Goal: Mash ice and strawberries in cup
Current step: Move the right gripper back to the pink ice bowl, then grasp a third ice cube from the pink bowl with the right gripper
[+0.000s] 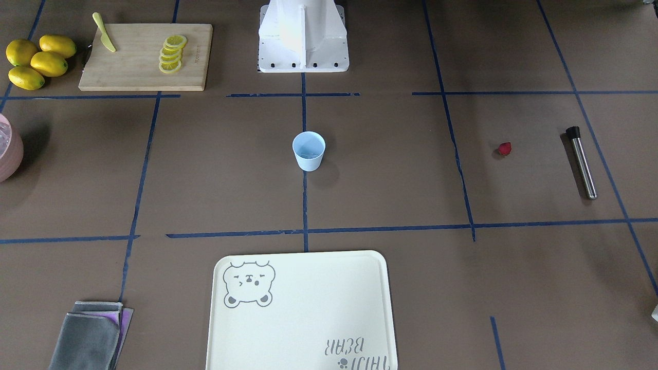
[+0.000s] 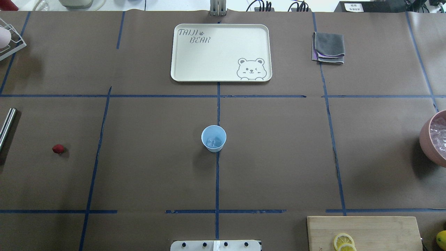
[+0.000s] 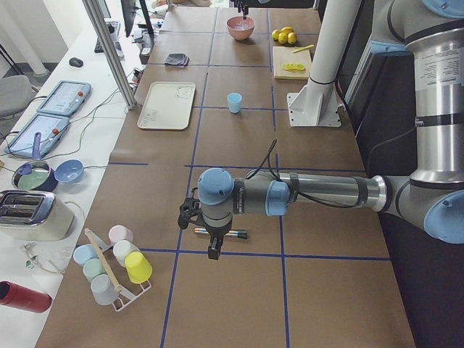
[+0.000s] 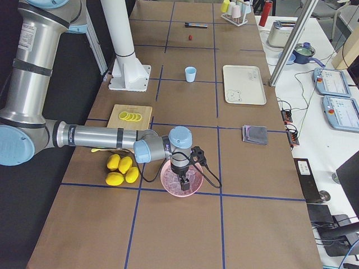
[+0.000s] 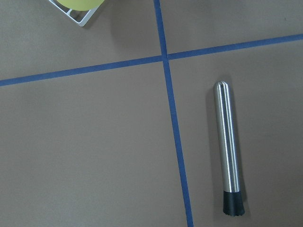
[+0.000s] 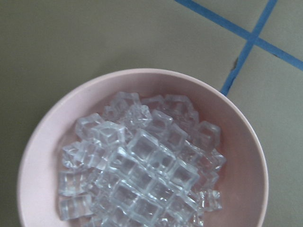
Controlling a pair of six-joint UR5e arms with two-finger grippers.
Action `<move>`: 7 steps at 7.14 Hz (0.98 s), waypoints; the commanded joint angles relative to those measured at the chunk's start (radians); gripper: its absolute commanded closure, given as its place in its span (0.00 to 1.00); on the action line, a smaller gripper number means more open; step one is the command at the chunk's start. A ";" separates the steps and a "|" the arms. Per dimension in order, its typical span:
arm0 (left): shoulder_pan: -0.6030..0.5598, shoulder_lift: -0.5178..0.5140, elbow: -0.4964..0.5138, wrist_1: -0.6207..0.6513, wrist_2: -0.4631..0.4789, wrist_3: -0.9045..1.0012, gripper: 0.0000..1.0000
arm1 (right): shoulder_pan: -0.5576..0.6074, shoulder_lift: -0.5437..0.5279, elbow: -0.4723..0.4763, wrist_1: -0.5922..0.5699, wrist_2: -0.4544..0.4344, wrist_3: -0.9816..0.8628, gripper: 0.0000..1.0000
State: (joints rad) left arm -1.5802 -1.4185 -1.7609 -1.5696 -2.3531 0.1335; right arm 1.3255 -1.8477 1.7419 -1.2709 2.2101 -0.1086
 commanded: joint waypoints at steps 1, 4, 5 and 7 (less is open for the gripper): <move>-0.001 0.004 0.000 0.000 0.000 0.002 0.00 | -0.011 -0.001 -0.031 0.077 -0.003 0.094 0.07; 0.000 0.007 0.000 0.000 0.000 0.000 0.00 | -0.057 -0.001 -0.044 0.114 -0.003 0.155 0.14; 0.000 0.007 0.000 0.000 0.000 0.000 0.00 | -0.063 -0.001 -0.050 0.114 -0.003 0.155 0.16; 0.000 0.007 0.000 0.000 0.000 0.000 0.00 | -0.072 -0.001 -0.053 0.114 -0.006 0.153 0.18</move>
State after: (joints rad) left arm -1.5800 -1.4106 -1.7610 -1.5693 -2.3531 0.1335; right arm 1.2591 -1.8485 1.6916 -1.1569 2.2061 0.0451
